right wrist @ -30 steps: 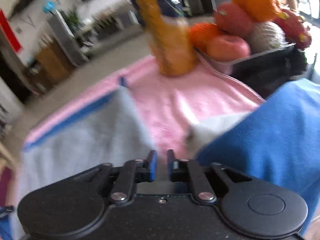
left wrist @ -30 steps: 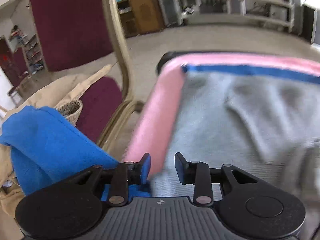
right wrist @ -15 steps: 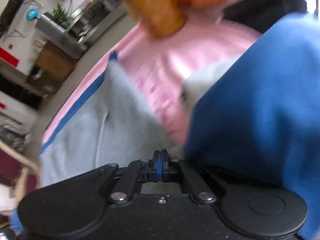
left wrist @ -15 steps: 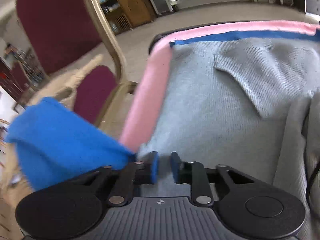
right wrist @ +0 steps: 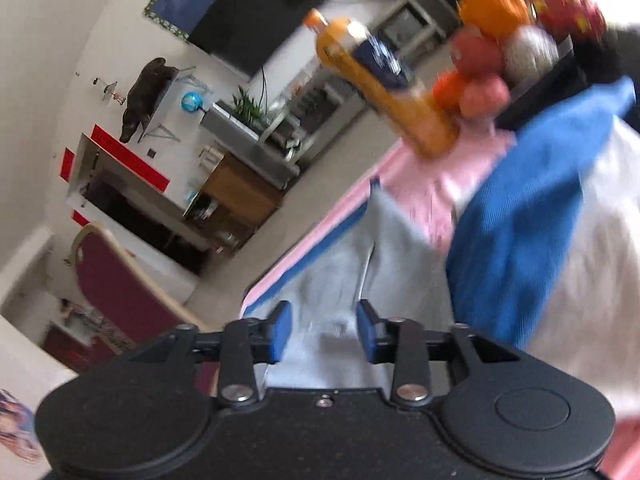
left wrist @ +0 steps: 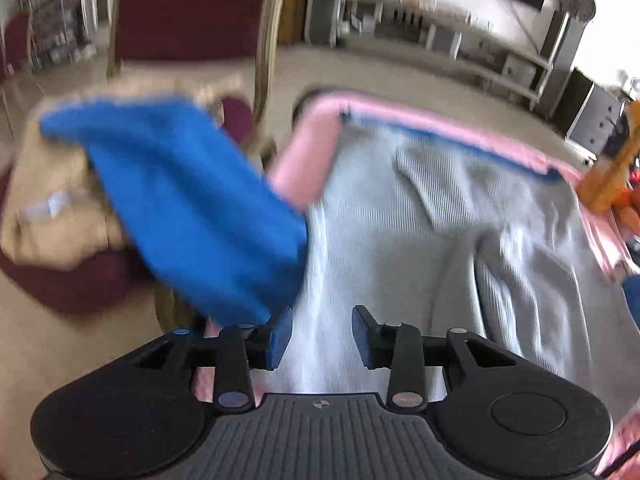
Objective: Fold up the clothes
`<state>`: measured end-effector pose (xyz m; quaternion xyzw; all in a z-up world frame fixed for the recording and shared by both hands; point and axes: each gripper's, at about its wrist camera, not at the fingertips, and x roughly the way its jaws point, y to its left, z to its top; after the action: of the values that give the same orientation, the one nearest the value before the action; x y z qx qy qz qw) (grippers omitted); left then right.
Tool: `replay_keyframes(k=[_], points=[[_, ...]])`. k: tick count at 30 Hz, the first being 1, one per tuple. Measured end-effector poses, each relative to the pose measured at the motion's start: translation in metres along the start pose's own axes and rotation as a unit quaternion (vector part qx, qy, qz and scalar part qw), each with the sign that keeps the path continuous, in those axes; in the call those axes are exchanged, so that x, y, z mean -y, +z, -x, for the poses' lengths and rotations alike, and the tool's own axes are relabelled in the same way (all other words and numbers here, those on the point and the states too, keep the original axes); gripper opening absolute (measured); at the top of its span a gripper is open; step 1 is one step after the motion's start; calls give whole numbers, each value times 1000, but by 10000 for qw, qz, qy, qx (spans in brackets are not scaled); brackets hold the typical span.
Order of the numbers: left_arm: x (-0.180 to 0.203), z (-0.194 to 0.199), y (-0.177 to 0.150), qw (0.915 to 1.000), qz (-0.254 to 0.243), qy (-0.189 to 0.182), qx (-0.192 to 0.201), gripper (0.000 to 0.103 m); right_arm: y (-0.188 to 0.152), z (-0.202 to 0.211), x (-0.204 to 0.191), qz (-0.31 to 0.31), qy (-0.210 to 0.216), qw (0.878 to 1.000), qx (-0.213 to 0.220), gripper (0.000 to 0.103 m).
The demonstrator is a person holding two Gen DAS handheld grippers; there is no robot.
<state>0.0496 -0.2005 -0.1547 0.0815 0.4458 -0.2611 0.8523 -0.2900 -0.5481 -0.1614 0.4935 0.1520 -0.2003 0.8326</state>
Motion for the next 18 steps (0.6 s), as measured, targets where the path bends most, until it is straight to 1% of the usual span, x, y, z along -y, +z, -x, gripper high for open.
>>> replay_keyframes(k=[1,3,5,6,7,8,10,11,12,13,15,16,18], points=[[3,-7,-4,9999,-40,25,-109,33,-3,3,-1,17,31,10000,-3,42],[11,-19,-11,9995,-159,71,-268,33,-8,-14,0,165,-338,9991,-184,42],[20,-24,-13,9994,-284,154,-141,33,-13,-31,1,313,-705,9964,-364,42],[24,-23,-14,9992,-337,220,-16,32,-15,-39,0,416,-875,9945,-405,41],[27,-23,-15,9987,-410,282,84,32,-17,-43,-3,570,-998,9928,-331,41],[29,-23,-15,9981,-496,332,151,33,-18,-46,-5,686,-1066,9916,-249,41],[34,-24,-17,9964,-666,433,284,33,-17,-54,-5,757,-1081,9906,-347,37],[35,-26,-18,9962,-713,438,242,32,-17,-58,-4,751,-1090,9903,-416,37],[35,-28,-18,9967,-724,365,96,32,-18,-61,-2,697,-1090,9904,-477,36],[35,-31,-17,9972,-719,210,-90,30,-19,-62,-1,620,-1028,9909,-603,35],[34,-36,-19,9970,-664,-55,-395,30,-21,-67,2,552,-979,9894,-924,34],[33,-37,-21,9965,-659,-108,-510,30,-23,-70,1,623,-1062,9869,-1048,34],[35,-39,-26,9950,-754,-56,-657,30,-32,-70,-1,830,-1287,9808,-1210,34]])
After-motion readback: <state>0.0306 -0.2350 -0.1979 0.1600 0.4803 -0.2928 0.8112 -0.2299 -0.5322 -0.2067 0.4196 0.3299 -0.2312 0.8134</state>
